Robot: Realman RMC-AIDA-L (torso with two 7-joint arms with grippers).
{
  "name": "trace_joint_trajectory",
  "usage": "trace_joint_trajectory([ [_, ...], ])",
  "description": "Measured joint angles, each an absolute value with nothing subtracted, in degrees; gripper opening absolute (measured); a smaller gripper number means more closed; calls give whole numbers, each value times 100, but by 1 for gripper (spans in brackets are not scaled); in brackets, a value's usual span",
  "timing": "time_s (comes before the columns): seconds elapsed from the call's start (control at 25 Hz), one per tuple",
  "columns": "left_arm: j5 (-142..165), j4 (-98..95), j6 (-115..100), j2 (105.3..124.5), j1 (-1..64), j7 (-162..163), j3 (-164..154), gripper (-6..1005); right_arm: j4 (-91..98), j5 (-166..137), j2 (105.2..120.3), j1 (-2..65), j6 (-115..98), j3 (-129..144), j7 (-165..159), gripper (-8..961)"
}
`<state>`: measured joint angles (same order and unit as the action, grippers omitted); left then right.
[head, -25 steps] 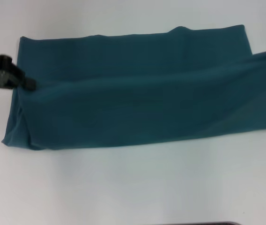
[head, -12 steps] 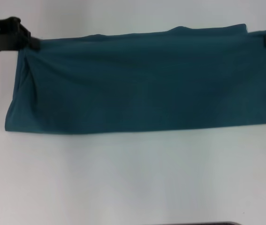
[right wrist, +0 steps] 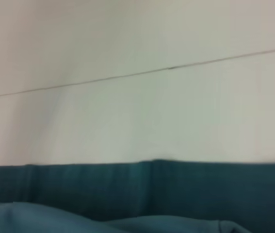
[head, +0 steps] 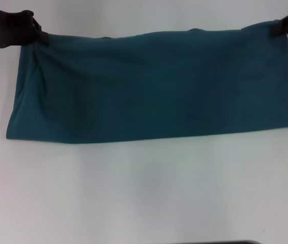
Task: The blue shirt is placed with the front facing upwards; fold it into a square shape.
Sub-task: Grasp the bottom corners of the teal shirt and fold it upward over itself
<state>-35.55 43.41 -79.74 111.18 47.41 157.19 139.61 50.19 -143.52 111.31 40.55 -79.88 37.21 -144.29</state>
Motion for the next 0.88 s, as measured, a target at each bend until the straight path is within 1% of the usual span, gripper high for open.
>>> trace_joint_trajectory([
  [0.2, -3524, 4277, -7691, 11150, 4746, 15754, 13860, 12, 4619, -14394, 11152, 4302, -7491, 4047, -14453, 55],
  [0.44, -3440, 4173, -7216, 11205, 4761, 15813, 13599, 12, 4407, -14742, 11221, 4459, -6980, 4226, -14662, 56],
  [0.88, -3377, 3976, -6815, 11262, 4841, 15869, 13321, 35, 4313, -14839, 11282, 4517, -6513, 4381, -14871, 59],
])
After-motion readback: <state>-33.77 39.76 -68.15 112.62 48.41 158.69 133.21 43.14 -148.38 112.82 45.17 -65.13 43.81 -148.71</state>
